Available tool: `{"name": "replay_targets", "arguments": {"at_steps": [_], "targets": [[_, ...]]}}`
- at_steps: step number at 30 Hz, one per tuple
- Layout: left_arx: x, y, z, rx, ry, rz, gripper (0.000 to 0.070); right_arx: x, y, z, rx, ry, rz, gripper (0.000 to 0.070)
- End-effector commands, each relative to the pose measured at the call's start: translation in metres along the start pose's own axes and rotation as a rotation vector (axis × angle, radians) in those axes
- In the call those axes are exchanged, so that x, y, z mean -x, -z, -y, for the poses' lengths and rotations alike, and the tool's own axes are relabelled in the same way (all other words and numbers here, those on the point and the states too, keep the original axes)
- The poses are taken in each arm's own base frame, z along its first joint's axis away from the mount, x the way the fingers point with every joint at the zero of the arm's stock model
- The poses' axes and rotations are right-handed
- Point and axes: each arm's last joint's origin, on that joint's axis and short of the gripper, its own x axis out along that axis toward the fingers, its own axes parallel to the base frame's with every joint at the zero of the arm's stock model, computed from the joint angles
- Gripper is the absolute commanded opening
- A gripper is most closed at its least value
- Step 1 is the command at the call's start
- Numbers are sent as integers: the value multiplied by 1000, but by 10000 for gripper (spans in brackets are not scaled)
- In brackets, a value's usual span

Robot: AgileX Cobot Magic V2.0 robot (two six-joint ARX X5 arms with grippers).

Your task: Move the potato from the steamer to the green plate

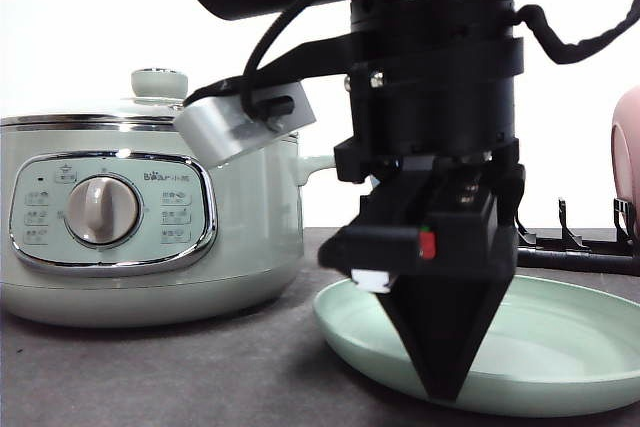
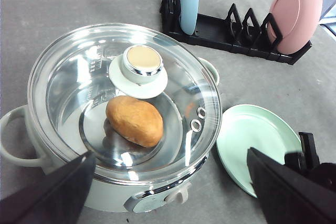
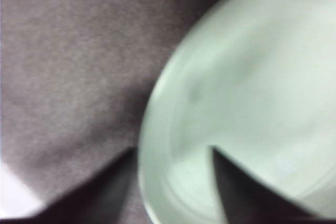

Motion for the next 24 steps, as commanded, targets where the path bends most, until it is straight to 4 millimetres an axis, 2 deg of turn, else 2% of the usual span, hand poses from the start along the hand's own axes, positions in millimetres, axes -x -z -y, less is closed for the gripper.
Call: {"name": "replay_targets", "arguments": {"at_steps": [1, 5, 10, 16, 24], "targets": [[3, -6, 2, -21, 6, 24, 591, -4, -3, -4, -5, 1, -8, 405], [3, -6, 2, -21, 6, 24, 591, 0, -2, -2, -11, -3, 9, 404], [3, -6, 2, -21, 6, 24, 591, 22, 2, 7, -39, -12, 96, 404], [3, -6, 2, -21, 6, 24, 592, 69, 12, 29, -113, -85, 288, 404], [3, -6, 2, -21, 6, 24, 591, 131, 34, 78, -252, -207, 680, 403]]}}
